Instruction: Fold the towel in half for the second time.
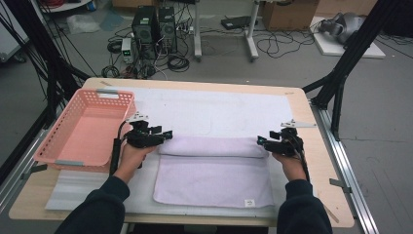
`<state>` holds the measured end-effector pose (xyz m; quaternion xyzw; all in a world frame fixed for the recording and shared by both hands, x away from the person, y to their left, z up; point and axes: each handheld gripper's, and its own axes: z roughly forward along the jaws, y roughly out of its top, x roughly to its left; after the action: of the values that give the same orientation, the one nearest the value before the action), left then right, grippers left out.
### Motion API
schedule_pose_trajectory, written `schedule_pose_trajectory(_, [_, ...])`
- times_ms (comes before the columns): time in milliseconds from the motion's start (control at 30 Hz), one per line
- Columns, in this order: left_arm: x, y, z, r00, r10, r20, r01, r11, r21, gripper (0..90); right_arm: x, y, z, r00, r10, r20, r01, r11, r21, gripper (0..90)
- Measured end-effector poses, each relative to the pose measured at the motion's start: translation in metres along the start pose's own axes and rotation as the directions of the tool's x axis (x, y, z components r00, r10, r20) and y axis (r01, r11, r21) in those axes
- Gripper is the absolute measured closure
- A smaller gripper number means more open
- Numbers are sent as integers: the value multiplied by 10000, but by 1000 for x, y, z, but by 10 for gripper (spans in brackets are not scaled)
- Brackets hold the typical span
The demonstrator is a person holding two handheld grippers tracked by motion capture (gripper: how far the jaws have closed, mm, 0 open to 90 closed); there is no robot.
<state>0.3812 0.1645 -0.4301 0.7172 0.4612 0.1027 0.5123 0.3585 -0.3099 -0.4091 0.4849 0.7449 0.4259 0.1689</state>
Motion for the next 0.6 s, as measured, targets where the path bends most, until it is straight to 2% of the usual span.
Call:
schedule_pose_trajectory(33, [3, -1, 10, 9995, -322, 51, 320, 9988, 381, 432, -1, 2, 9, 9999, 95, 81, -99, 9992, 391, 355])
schedule_pose_trajectory(67, [3, -1, 10, 9995, -322, 51, 320, 9988, 381, 461, -2, 3, 15, 9999, 96, 117, -102, 9984, 561, 355])
schedule_pose_trajectory(133, [3, -7, 19, 9997, -89, 213, 69, 9956, 931, 582, -4, 2, 28, 9996, 253, 151, -267, 9941, 1047, 359])
schedule_pose_trajectory(167, [2, -8, 20, 9997, 97, 230, -121, 9945, 1036, 640, -4, 1, 32, 9993, 301, 219, -325, 9923, 1194, 376])
schedule_pose_trajectory(233, [0, -8, 19, 9987, 419, 280, -446, 9939, 1013, 816, -6, -1, 38, 9992, 347, 194, -373, 9876, 1523, 505])
schedule_pose_trajectory(267, [-1, -8, 18, 9985, 460, 289, -484, 9947, 909, 837, -7, -2, 40, 9995, 301, 74, -309, 9859, 1643, 606])
schedule_pose_trajectory(300, [-1, -8, 18, 9985, 460, 289, -484, 9947, 909, 843, -7, -2, 40, 9995, 301, 74, -309, 9859, 1643, 606])
schedule_pose_trajectory(333, [-2, -6, 15, 9982, 509, 308, -529, 9962, 696, 843, -7, -2, 40, 9995, 265, -167, -233, 9852, 1698, 723])
schedule_pose_trajectory(367, [-3, -5, 13, 9984, 419, 379, -437, 9978, 492, 846, -3, 0, 37, 9994, -163, -305, 208, 9882, 1519, 821])
schedule_pose_trajectory(400, [-5, -3, 7, 9973, 519, 525, -527, 9985, 142, 846, 0, 1, 35, 9992, -297, -280, 334, 9893, 1423, 823])
schedule_pose_trajectory(467, [-9, -2, -1, 9958, 603, 684, -594, 9981, -142, 846, 4, 2, 27, 9973, -685, -250, 707, 9921, 1034, 822])
schedule_pose_trajectory(533, [-11, -2, -5, 9948, 673, 763, -654, 9975, -263, 846, 7, 0, 17, 9961, -827, -305, 845, 9945, 614, 821])
schedule_pose_trajectory(600, [-18, -6, -16, 9903, 970, 999, -925, 9945, -482, 846, 10, -6, 5, 9945, -974, -373, 983, 9949, 226, 818])
